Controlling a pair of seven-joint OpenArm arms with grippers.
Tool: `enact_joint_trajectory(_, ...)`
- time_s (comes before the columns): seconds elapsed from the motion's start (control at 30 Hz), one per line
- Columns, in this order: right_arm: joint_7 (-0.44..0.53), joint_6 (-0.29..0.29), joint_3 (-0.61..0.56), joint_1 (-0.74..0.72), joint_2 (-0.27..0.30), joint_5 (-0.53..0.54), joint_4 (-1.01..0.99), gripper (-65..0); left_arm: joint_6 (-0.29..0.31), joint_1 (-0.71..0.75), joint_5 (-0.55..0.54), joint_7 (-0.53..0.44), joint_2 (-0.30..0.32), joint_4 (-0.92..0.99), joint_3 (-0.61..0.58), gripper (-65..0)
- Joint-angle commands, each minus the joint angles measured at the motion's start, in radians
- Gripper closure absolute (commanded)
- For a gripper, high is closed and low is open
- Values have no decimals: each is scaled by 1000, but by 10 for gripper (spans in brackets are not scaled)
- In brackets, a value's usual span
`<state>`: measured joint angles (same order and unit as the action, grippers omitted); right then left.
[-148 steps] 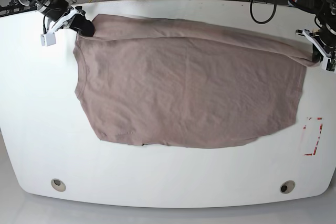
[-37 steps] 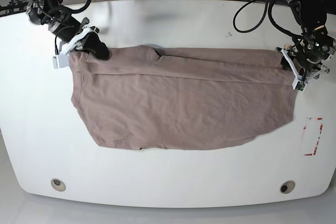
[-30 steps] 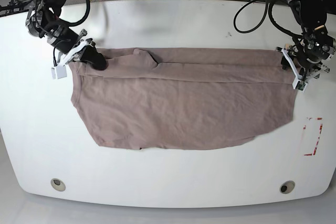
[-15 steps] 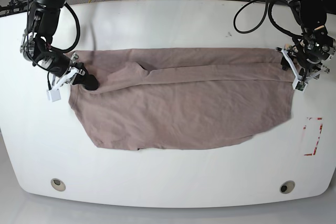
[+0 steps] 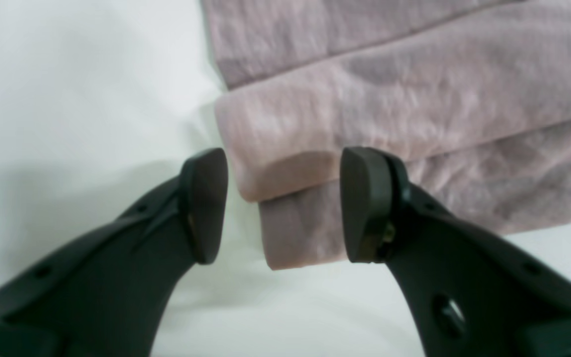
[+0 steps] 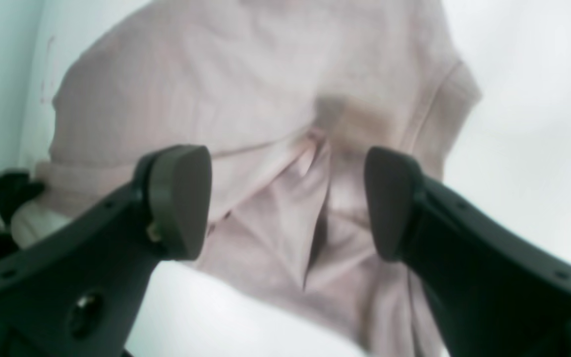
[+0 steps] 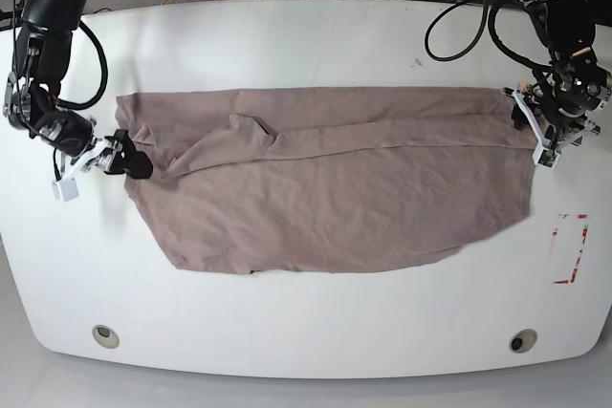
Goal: Fold the T-shirt properly
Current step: 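Release and regrasp the folded shirt edge with the right gripper, then pull the folded edge with both grippers away from the shirt's hem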
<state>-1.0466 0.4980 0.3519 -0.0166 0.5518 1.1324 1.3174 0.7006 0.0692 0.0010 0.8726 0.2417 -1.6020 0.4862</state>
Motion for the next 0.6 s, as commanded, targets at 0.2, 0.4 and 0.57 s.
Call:
enact_joint_trajectory(0.2,6,6,8,155,-14,16,147,-465,-2,-10,-9,-16,17,-25,7,-337)
enact_joint_trajectory(0.4,6,6,77,206,-111,-33,152,-465,-2,-6,-9,-16,17,-25,10,-337)
enact_joint_trajectory(0.57,4,6,105,205,-143,-124,159,-465,-2,-4,-9,-16,17,-25,10,-337)
